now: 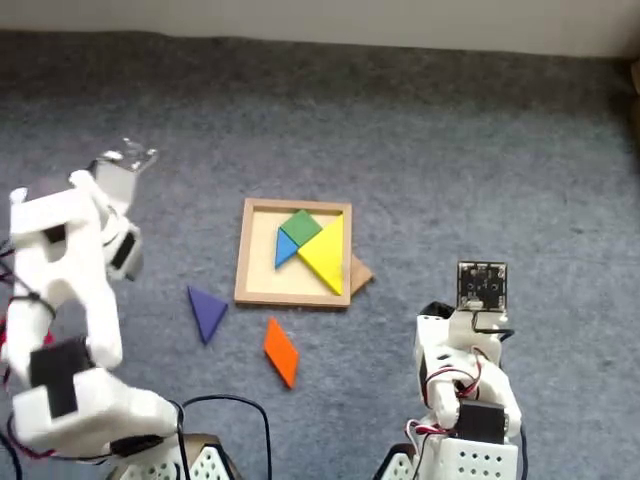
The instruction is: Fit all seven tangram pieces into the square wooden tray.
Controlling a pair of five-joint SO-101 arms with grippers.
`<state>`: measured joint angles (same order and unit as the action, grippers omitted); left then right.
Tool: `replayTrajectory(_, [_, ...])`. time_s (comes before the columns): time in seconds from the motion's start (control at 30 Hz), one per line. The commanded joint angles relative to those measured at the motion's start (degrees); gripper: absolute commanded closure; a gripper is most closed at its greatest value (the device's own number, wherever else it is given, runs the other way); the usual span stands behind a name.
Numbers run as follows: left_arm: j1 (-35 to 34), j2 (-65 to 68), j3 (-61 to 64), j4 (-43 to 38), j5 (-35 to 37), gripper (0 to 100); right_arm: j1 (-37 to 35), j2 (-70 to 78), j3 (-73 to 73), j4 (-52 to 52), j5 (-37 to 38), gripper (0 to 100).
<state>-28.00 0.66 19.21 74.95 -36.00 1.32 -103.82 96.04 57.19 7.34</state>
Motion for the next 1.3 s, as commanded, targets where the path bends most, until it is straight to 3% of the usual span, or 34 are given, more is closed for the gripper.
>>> replayTrajectory(0.0, [-6.73,-12.26,2.95,2.29,0.62,87,0.84,-0.22,8.22,0.13,-0.09,97.4])
replayTrajectory(0.1, [-13.58,-19.21,7.34,1.85,0.53,85,1.98,-0.22,8.22,0.13,-0.09,97.4])
replayTrajectory(0.3, [-26.68,-25.01,15.6,0.97,0.53,65,2.15,-0.22,8.22,0.13,-0.09,97.4])
replayTrajectory(0.47, [-34.42,-24.22,18.77,-7.91,0.35,65,2.15,-0.22,8.22,0.13,-0.09,97.4])
replayTrajectory(0.73, [-37.23,-12.44,14.73,-12.84,0.7,65,2.07,-0.22,8.22,0.13,-0.09,97.4])
replayTrajectory(1.27, [-38.99,10.77,-3.82,-12.75,0.7,65,2.24,-0.22,8.22,0.13,-0.09,97.4])
